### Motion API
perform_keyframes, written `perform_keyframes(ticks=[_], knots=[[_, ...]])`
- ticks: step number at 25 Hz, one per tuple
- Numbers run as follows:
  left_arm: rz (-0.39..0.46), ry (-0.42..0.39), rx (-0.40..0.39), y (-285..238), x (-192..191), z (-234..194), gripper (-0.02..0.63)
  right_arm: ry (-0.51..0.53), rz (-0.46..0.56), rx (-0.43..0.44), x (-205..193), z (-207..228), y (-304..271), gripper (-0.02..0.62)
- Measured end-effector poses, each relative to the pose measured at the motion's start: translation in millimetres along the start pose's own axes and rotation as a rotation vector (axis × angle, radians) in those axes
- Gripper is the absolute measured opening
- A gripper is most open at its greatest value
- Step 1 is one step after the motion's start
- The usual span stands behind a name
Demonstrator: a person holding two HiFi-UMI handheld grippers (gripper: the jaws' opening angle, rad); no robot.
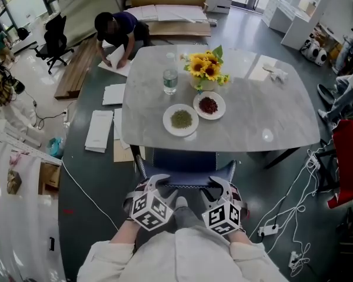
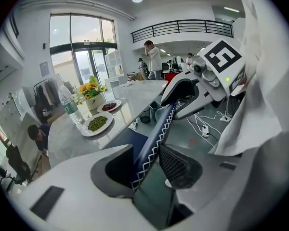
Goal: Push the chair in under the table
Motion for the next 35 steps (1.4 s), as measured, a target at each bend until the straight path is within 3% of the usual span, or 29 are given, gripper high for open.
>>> perform_keyframes(ticks=[7,35], knots=[[0.002,-0.008,-0.002,-13.4,15.1,1.0,0.161,0.007,-0.008,0.004,-9.5,20.9,-3.9,0.155],[0.021,-0.043,-0.025,-17.6,17.2,-10.5,0.155,0.025,-0.005,0.031,-5.6,28.7,-12.9,0.155]])
Point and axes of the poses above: the fingertips, and each gripper's own axes: y backward along the fingers, z to its right, x out of its top, the point moved 1 cm from there along y, backward along the fingers, and after that the axes turned 2 degrees about -x, right-handed, at the moved point
